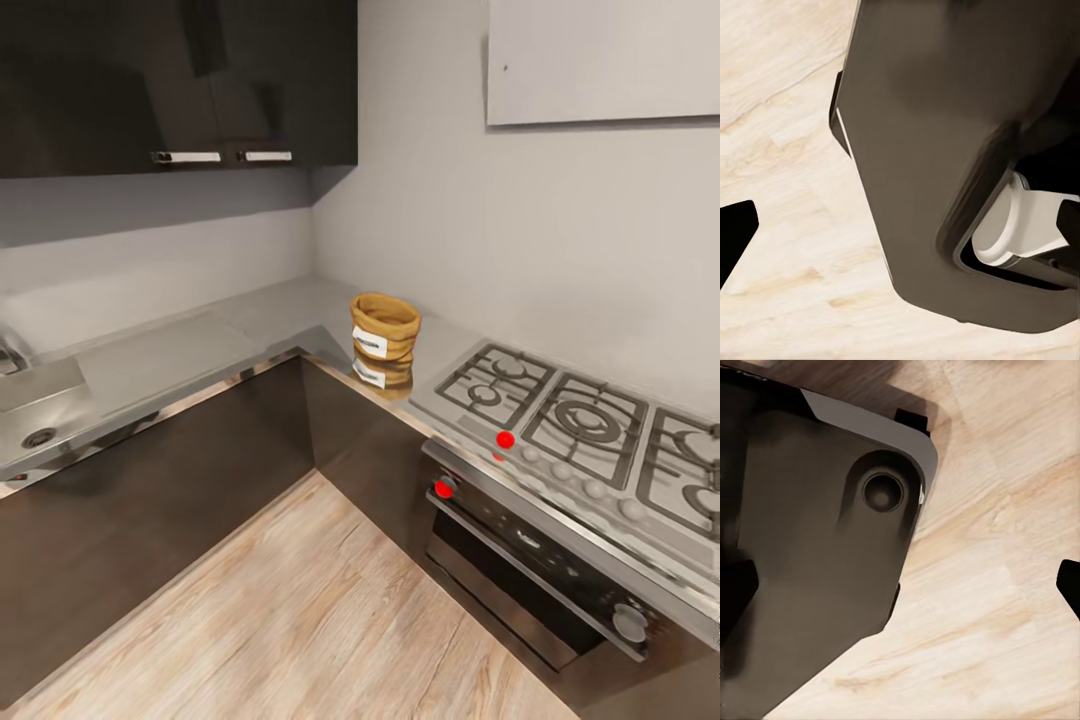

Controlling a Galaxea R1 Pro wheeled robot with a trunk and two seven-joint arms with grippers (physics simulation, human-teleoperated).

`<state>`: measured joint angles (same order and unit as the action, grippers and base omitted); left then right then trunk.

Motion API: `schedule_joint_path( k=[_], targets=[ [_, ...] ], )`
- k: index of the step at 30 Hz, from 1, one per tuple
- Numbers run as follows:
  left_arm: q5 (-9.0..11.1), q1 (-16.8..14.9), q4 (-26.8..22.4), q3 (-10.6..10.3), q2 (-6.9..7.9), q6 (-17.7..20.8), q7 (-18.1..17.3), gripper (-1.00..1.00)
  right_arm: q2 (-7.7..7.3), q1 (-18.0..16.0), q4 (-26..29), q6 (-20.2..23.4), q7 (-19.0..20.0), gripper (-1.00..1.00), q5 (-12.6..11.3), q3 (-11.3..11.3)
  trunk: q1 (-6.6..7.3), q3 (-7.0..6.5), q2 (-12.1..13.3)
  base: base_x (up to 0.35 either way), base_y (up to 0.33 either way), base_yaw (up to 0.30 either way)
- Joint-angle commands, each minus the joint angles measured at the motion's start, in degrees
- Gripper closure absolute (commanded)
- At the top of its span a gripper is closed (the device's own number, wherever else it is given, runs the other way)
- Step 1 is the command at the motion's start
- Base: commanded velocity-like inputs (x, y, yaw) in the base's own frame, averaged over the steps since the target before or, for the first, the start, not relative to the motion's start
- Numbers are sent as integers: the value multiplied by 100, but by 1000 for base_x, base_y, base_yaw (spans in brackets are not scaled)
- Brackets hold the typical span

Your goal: In the kitchen, take the popcorn bag from the countertop, put it into the microwave, and heat it until the popcorn is cooked so the cooked popcorn ends up inside the bag.

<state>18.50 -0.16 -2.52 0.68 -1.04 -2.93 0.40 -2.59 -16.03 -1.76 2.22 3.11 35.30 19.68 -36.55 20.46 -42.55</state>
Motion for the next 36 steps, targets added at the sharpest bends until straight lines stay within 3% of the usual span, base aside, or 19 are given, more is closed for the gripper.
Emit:
schedule_joint_path(
  k=[1, 6, 11, 13, 17, 18, 19, 21, 31, 36],
  targets=[
    [22, 0, 0, 4, -2, -12, 4, -100, 0, -6, -7, 16, 11, -100, 47, 49, 22, -13, 37, 0, 0, 0],
    [22, -2, 0, 3, -2, 2, 4, -100, 72, -6, -8, 15, 22, -100, -154, 98, 132, -103, 237, 0, 0, 0],
    [22, -1, 4, 2, -2, 2, 4, -100, 90, -6, -11, -11, 32, -100, -1001, 115, 241, -192, 438, 0, 0, 0],
    [22, -2, 5, 2, -2, 2, 4, -100, 53, -6, -5, -59, 26, -100, -1066, 84, 285, -228, 518, 0, 0, 0],
    [22, -2, 6, 2, -3, 9, 4, -100, 15, -6, 0, -66, 23, -100, -946, 36, 373, -300, 679, 0, 0, 0],
    [22, 0, 6, 2, -5, 8, 4, -100, 9, -6, 0, -70, 21, -100, -717, 31, 395, -318, 719, 0, 0, 0],
    [22, -2, 6, 2, -5, 9, 5, -100, 5, -6, 0, -76, 15, -100, -268, 28, 417, -336, 759, 0, 0, 0],
    [22, -1, 6, 2, -6, 5, 7, -100, 1, -6, 1, -73, 14, -100, -52, 29, 461, -372, 839, 0, 0, 0],
    [22, -2, 6, 10, -2, 2, 12, -100, -12, -6, 70, -68, 29, -100, 19, -8, 681, -551, 1240, 0, 0, 0],
    [22, -2, 6, 7, -2, 2, 12, -100, 0, -6, 66, -72, 25, -100, 9, -314, 790, -641, 1441, 0, 0, 0]
  ],
)
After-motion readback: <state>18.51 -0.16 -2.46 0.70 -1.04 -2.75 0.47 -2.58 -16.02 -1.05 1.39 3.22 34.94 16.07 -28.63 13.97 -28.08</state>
